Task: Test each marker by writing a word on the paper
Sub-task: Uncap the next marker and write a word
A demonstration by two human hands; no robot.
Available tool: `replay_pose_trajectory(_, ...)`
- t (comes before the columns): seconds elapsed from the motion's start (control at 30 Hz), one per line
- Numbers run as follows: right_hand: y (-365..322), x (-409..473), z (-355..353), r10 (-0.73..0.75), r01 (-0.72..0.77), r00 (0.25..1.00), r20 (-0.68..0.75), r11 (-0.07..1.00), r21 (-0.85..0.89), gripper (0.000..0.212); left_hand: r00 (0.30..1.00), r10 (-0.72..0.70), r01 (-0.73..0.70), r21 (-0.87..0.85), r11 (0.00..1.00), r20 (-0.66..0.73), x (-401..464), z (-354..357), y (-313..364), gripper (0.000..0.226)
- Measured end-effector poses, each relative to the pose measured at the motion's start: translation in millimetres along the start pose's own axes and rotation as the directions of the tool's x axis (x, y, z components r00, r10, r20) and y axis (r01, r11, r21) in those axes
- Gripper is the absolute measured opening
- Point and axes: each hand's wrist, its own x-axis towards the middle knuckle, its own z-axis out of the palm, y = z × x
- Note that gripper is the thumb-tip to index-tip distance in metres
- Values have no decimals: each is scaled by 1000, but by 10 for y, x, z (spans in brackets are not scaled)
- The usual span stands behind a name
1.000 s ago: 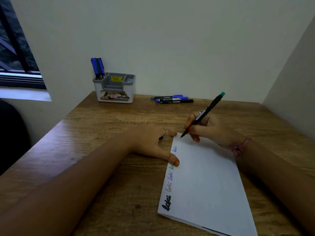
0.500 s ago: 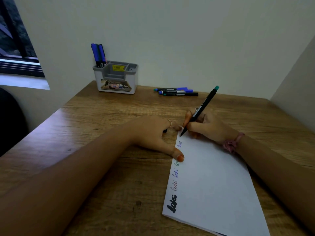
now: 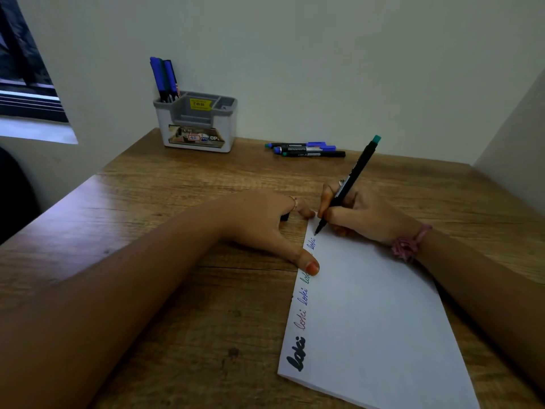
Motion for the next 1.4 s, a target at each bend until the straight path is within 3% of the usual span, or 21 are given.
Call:
replay_pose_trajectory(0.07,5,4,-6,1,-1,1000,8,1000,-10,7,1000,2,-2,-15,1000,-2,1,-7,8,68)
replay_pose_trajectory(0.23,2,12,-4,-1,1,1000,16,1000,-12,8,1000,5,-5,-40,999,6,-18,-10,18,46)
replay_pose_trajectory(0.37,22,20,5,0,0,1000,-1,1000,-15,4,1000,0,0,1,1000,-24,-9,-4,6,75)
replay_pose_trajectory(0.47,26,25,12,-9,9,1000,-6,1000,7,2,1000,-9,9,3,1000,-19,-1,-10,11,80)
replay_pose_trajectory(0.6,41,25,-3,6,-6,1000,-10,1000,-5,2,1000,6,-6,-35,999,-8,-5,0,4,61)
replay_pose_trajectory(0.73,47,26,0,10,-11,999,-42,1000,-11,5,1000,5,-6,-29,1000,-14,-13,-5,7,82)
replay_pose_trajectory(1.1,40,20,11,5,-5,999,-48,1000,-14,3,999,23,-24,-38,999,-23,-15,-1,-3,83)
replay_pose_trajectory(1.27,26,23,5,-9,6,998,-66,999,-40,14,999,26,-27,-41,999,-30,-18,-6,-4,82)
replay_pose_trajectory(1.4,29,24,8,-3,1,998,-60,1000,-30,3,999,24,-25,-33,999,-29,-18,-6,-2,82)
